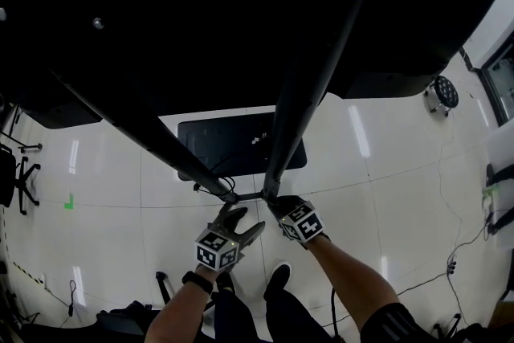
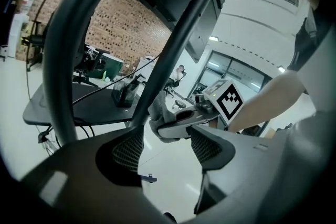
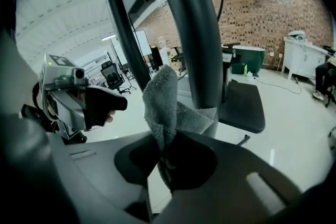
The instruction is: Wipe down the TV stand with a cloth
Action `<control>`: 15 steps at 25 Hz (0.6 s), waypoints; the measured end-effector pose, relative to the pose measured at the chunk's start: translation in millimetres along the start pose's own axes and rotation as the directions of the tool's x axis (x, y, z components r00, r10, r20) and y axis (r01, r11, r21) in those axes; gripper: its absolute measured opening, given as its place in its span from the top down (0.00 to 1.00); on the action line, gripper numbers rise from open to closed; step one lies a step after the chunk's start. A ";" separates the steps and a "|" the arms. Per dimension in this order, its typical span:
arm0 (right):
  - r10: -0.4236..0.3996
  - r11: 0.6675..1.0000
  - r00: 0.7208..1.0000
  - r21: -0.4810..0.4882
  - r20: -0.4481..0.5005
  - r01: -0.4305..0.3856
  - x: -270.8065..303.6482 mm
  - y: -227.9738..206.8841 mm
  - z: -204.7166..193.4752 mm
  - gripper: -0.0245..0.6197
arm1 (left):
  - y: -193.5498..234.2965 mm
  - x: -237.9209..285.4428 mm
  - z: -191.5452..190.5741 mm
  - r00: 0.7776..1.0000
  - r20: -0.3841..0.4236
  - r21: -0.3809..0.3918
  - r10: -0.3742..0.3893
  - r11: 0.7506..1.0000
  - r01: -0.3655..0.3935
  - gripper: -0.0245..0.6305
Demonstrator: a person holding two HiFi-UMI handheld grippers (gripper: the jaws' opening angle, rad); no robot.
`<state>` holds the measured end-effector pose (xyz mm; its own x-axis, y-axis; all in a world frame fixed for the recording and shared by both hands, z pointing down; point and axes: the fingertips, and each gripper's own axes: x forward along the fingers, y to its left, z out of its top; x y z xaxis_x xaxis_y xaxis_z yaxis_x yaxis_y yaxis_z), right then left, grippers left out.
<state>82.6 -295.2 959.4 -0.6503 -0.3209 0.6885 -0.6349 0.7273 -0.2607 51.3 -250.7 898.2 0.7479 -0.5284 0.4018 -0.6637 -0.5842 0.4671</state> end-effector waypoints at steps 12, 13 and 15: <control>0.085 0.978 0.960 -0.204 0.267 -0.030 -170.9 103.0 91.0 0.90 | -111.5 -116.6 103.5 0.986 0.165 0.110 0.041 0.992 -0.059 0.50; 0.091 0.980 0.951 -0.197 0.294 -0.033 -185.9 110.8 96.0 0.90 | -124.4 -125.2 111.6 0.983 0.181 0.120 0.034 0.991 -0.057 0.50; 0.101 0.984 0.937 -0.173 0.334 -0.044 -213.2 124.9 103.5 0.90 | -149.7 -140.2 125.4 0.978 0.207 0.150 0.015 0.988 -0.047 0.50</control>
<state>98.8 -198.7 710.0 -0.8130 -0.4299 0.3927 -0.5235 0.8349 -0.1698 44.3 -166.4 673.1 0.7192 -0.6531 0.2372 -0.6924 -0.6447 0.3240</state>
